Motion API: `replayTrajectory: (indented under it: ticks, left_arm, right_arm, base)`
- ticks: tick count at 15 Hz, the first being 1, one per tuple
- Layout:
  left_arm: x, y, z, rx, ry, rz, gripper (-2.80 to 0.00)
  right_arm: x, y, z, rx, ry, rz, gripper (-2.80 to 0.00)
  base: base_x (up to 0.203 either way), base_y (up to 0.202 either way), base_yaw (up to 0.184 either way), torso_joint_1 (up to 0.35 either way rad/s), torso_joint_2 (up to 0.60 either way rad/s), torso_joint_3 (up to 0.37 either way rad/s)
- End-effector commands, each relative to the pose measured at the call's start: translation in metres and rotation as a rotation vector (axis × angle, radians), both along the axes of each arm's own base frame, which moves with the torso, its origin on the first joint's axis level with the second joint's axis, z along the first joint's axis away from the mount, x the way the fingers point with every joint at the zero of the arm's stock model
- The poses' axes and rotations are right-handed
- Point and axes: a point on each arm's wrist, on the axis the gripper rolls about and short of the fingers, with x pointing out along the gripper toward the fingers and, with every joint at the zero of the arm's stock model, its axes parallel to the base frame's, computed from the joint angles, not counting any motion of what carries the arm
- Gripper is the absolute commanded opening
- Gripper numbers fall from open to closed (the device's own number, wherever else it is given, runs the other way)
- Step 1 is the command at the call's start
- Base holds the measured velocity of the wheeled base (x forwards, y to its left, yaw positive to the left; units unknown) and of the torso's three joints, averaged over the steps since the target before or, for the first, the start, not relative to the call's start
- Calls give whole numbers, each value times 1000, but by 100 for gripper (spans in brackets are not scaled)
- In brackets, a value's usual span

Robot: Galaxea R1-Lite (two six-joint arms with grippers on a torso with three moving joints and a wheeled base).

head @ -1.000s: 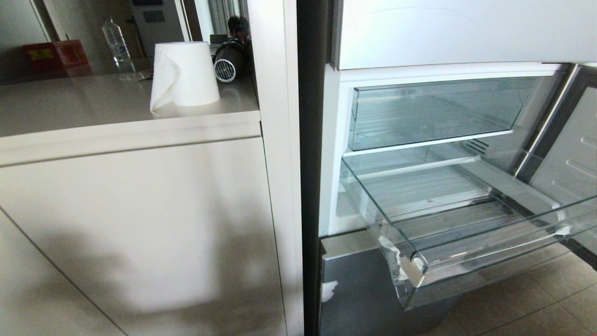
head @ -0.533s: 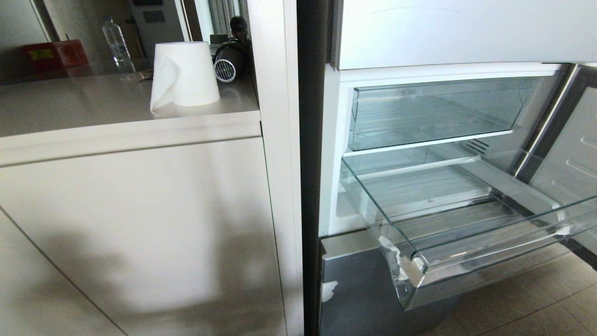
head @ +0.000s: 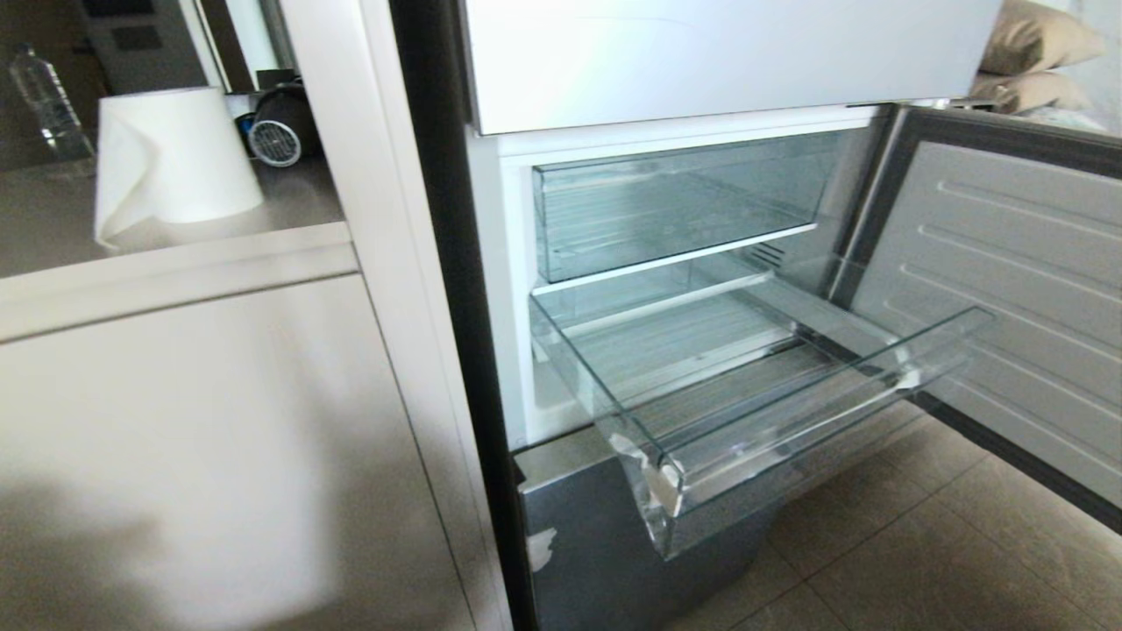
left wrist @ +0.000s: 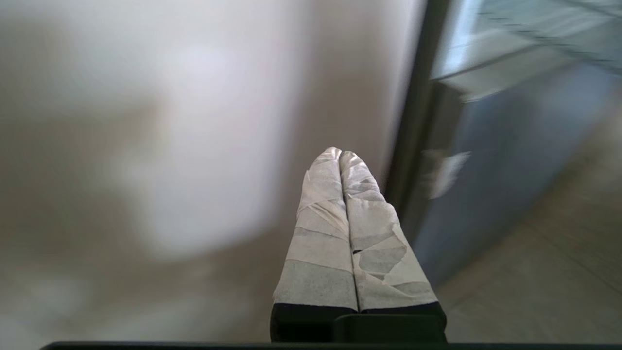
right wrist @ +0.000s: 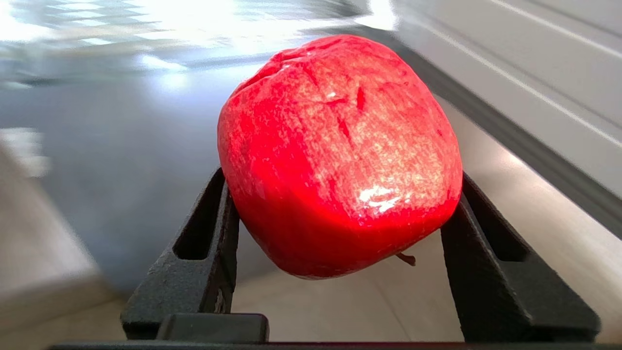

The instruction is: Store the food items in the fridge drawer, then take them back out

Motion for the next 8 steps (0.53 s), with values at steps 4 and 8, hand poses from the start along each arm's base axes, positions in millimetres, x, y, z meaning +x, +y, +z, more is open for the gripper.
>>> replayTrajectory:
  ticks: [4, 8]
  left_arm:
    - [0, 0, 0, 0, 0, 0, -280]
    - [0, 0, 0, 0, 0, 0, -280]
  right_arm:
    - [0, 0, 0, 11, 1, -5, -280]
    - [0, 0, 0, 11, 1, -5, -280]
  base:
    - [-1, 8, -174, 0, 3, 5]
    - [-1, 7, -175, 3, 1, 1]
